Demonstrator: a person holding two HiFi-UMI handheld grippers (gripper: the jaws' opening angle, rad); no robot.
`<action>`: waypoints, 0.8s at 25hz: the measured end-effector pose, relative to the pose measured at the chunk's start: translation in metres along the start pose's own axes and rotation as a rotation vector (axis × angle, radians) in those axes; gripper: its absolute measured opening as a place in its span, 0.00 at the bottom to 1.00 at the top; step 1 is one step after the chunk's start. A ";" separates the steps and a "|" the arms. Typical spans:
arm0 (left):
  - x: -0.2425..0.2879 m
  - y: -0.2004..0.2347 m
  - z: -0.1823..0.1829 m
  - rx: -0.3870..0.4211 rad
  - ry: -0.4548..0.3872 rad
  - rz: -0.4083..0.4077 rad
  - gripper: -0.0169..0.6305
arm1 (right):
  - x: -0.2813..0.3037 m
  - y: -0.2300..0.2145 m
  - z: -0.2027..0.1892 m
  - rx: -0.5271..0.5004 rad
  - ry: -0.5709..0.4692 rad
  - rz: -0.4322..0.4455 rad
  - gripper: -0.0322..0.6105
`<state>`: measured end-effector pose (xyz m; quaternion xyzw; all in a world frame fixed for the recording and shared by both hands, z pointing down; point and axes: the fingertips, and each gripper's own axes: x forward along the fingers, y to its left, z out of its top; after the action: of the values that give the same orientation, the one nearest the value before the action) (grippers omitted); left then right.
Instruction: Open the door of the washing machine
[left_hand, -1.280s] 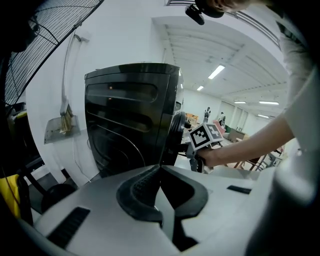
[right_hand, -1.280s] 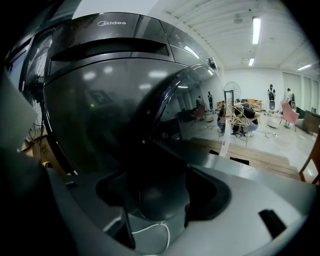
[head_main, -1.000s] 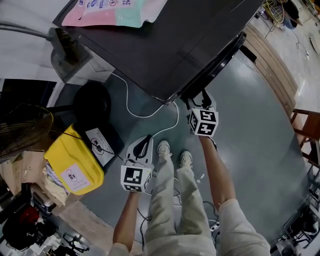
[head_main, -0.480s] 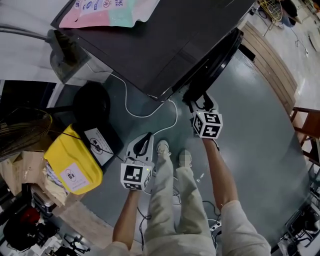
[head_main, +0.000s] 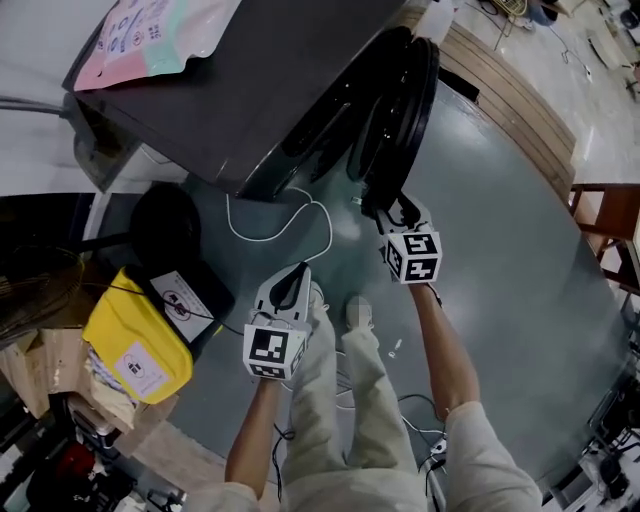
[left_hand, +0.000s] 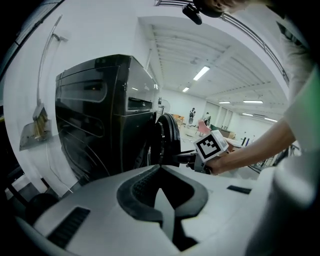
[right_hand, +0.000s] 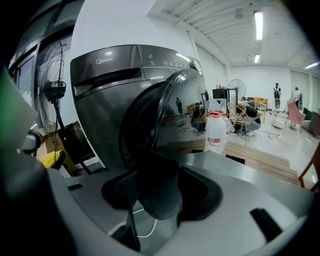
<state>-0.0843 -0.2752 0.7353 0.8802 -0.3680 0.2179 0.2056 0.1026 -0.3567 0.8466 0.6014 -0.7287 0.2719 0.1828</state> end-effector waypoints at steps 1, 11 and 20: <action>0.002 -0.006 0.000 0.005 0.002 -0.008 0.04 | -0.005 -0.006 -0.002 -0.002 -0.001 -0.012 0.36; 0.027 -0.061 0.005 0.055 0.023 -0.101 0.04 | -0.061 -0.082 -0.022 -0.022 0.006 -0.143 0.22; 0.066 -0.116 0.020 0.094 0.032 -0.159 0.04 | -0.100 -0.169 -0.028 0.011 -0.007 -0.249 0.17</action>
<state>0.0478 -0.2473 0.7306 0.9117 -0.2830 0.2321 0.1868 0.2866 -0.2837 0.8391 0.6894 -0.6474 0.2489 0.2092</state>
